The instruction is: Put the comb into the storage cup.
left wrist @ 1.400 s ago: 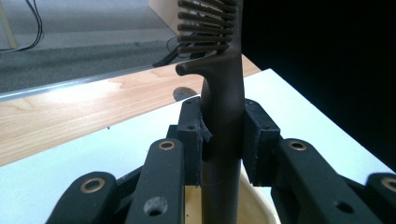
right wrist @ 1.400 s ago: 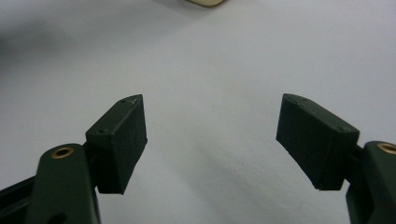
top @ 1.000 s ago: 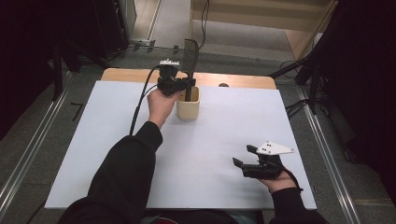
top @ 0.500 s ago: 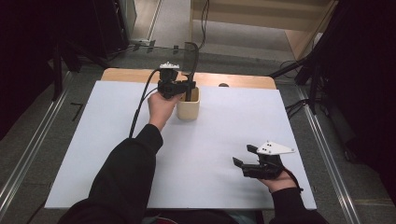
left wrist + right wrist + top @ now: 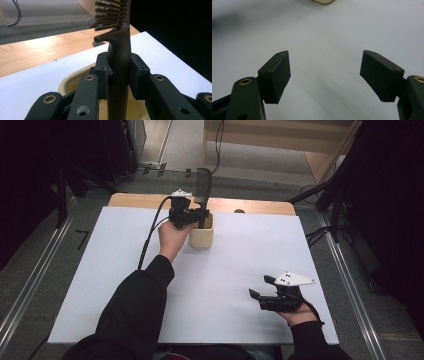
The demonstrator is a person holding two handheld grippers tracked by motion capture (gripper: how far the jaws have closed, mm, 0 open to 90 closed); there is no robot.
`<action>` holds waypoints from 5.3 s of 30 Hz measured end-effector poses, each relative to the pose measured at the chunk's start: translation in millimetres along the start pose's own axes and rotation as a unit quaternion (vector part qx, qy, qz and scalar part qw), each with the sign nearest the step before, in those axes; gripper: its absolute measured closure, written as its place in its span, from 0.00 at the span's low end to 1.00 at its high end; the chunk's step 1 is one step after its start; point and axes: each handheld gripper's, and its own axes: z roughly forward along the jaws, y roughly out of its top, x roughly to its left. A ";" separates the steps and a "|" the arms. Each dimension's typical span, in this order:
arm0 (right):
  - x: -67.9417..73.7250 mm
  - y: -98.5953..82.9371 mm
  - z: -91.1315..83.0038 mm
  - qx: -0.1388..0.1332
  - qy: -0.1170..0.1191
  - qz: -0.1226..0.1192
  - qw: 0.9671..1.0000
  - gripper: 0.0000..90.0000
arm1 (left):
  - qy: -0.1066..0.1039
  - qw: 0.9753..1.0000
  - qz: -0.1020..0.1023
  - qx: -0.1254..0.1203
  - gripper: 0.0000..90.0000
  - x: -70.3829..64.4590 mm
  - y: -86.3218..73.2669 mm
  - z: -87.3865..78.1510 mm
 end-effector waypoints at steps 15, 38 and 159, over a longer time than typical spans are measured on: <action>-0.2 0.0 0.3 0.001 0.000 0.001 1.000 0.25 | 0.004 1.000 0.015 0.007 0.81 1.6 -5.6 -0.1; -0.1 0.2 0.9 0.001 0.000 0.001 1.000 0.25 | -0.016 0.999 -0.028 0.005 0.40 12.0 -2.4 -32.2; -3.2 1.3 10.5 0.011 0.013 0.005 1.000 0.25 | -0.094 0.990 0.009 0.105 0.34 -31.2 -124.5 -138.7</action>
